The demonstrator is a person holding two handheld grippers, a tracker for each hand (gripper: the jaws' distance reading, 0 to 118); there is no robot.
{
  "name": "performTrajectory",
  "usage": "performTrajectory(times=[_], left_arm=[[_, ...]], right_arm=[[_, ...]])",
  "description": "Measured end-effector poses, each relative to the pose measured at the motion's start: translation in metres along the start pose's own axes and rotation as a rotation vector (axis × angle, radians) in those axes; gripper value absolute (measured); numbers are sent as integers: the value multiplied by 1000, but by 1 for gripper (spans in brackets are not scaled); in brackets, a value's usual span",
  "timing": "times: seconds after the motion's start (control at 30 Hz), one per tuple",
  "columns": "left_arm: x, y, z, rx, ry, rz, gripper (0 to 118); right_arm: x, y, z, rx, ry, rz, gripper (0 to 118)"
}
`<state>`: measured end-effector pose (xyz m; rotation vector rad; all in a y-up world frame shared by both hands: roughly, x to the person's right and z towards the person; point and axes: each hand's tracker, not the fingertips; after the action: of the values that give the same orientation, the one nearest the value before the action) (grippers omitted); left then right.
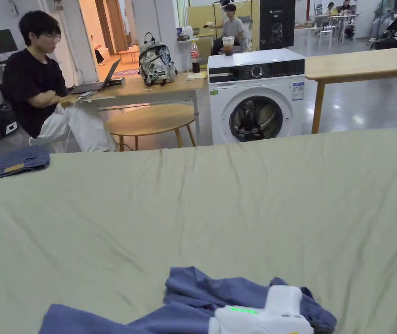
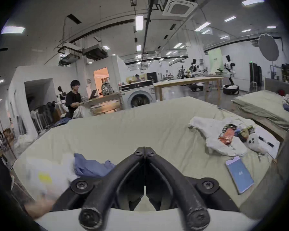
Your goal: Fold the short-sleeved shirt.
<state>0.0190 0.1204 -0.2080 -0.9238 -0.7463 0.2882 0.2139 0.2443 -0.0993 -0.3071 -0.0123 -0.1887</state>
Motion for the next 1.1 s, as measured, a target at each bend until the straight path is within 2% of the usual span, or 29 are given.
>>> performTrajectory(times=[0.07,0.1,0.13,0.2,0.23,0.3,0.4,0.5,0.6,0.63,0.67,0.73,0.87,0.93,1.1], left_arm=[[39,-25,-24,-11,-103,-14,0],[57,-31,-31,-35,-107,-40,0],[70,-38,-34,-18,-114,-62,7],[79,-39,-28,-20,-127,-94,46],[78,-36,-16,22,-155,-89,48],[71,-29,16,88,-178,-106,48],[52,-16,100,280,-38,-209,48],[24,-11,197,447,176,-270,48],[6,-20,282,555,459,-291,48],[2,-25,305,574,533,-290,46],[-3,-34,324,596,597,-294,35],[-10,-45,351,629,654,-276,2],[-32,-67,383,679,640,-143,0],[-37,-69,386,666,689,-127,0],[-53,-56,379,588,691,-111,0]], right_arm=[[10,0,4,-10,-35,19,0],[14,0,6,-11,-59,35,0],[17,0,9,-13,-80,45,0],[23,1,12,-12,-88,42,0],[26,1,15,-12,-89,36,0],[29,2,18,-11,-81,31,0],[23,4,23,-9,-64,54,0],[12,7,25,-22,-7,87,0],[-4,8,27,-21,52,131,0],[-9,8,26,-27,80,136,0],[-14,8,25,-36,117,134,0],[-21,6,25,-38,135,125,0],[-35,1,26,-33,178,135,0],[-40,-2,24,-44,194,145,0],[-45,-6,21,-69,207,158,0]])
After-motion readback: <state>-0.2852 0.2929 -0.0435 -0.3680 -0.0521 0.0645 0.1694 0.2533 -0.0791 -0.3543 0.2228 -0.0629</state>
